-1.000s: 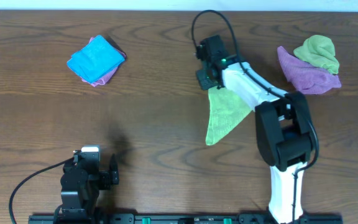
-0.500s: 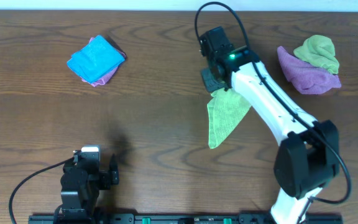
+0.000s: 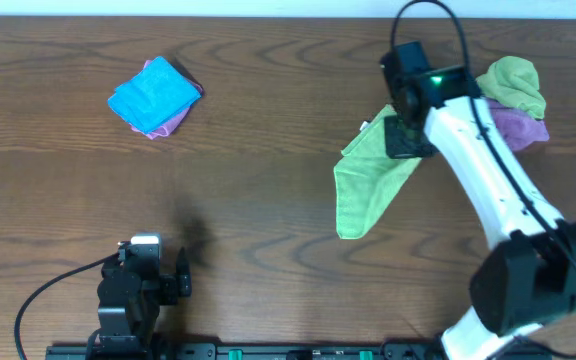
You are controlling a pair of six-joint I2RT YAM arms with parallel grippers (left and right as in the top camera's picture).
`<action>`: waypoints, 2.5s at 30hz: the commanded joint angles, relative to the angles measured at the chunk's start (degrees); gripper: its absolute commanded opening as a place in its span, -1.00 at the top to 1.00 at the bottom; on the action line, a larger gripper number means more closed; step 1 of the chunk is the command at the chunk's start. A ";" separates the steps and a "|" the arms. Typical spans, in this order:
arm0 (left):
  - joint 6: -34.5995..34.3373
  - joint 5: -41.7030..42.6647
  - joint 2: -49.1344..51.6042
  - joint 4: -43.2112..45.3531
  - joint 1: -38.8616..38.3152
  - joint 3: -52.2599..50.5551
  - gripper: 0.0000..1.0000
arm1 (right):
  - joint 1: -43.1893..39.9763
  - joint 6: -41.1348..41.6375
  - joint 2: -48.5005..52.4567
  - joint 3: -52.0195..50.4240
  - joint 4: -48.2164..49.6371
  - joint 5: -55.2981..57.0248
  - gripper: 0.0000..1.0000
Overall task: Fold the cloth
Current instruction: 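Lower the lime-green cloth onto the table center and release it, then grasp the right corner of the lime-green cloth with the right gripper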
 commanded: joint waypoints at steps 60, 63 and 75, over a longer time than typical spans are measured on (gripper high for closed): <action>0.35 -0.37 -0.39 -0.28 -0.17 -0.76 -0.90 | -2.34 -0.28 -3.02 -32.50 47.23 -25.09 0.02; 0.35 -0.39 -0.39 -0.28 -0.17 -0.76 -0.90 | -2.34 0.96 -1.81 -32.50 48.46 -25.09 0.08; 0.35 -0.39 -0.39 -0.28 -0.17 -0.76 -0.90 | -2.34 2.27 -0.61 -32.50 50.36 -24.94 0.20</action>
